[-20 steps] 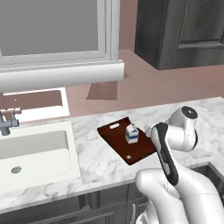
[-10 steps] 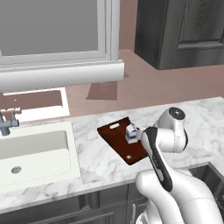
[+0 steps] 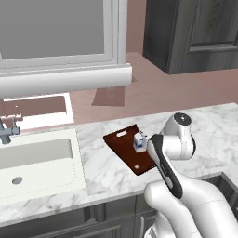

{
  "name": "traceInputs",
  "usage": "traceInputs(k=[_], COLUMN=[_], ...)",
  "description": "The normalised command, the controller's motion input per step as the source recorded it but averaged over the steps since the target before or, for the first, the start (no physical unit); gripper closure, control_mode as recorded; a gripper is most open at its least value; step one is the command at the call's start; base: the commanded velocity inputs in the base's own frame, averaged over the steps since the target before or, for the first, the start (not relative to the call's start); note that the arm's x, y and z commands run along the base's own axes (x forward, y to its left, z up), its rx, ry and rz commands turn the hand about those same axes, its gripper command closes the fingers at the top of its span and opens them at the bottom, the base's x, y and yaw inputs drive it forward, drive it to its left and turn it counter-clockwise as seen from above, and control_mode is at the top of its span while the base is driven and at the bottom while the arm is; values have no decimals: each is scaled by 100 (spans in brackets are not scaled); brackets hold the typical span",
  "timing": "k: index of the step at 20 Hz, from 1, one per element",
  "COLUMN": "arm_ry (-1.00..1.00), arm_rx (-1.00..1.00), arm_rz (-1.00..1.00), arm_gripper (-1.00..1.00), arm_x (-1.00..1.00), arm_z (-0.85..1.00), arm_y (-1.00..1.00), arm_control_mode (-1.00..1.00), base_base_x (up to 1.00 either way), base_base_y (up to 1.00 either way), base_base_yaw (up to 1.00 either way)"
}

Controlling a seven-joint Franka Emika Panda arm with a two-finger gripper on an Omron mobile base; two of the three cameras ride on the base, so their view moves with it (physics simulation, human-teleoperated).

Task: Take out the milk from the fridge and place it on the tray on the counter. Then take the sugar cube near the tray and place it in the tray.

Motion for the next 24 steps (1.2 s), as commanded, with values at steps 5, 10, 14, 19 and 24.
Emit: traceInputs(k=[5,10,14,19,24], arm_ry=[0,0,0,-3,-18], arm_rx=[0,0,0,0,-2], arm_rz=[1,1,1,1,0], arm_gripper=[100,100,100,100,100], arm_x=[1,0,0,-3,-43], arm_z=[-37,-46,-45,-54,-47], arm_y=[9,12,11,16,17], arm_control_mode=[-100,-100,-100,-100,-100], base_base_x=[0,0,0,0,0], base_base_y=[0,0,0,0,0], base_base_yaw=[0,0,0,0,0])
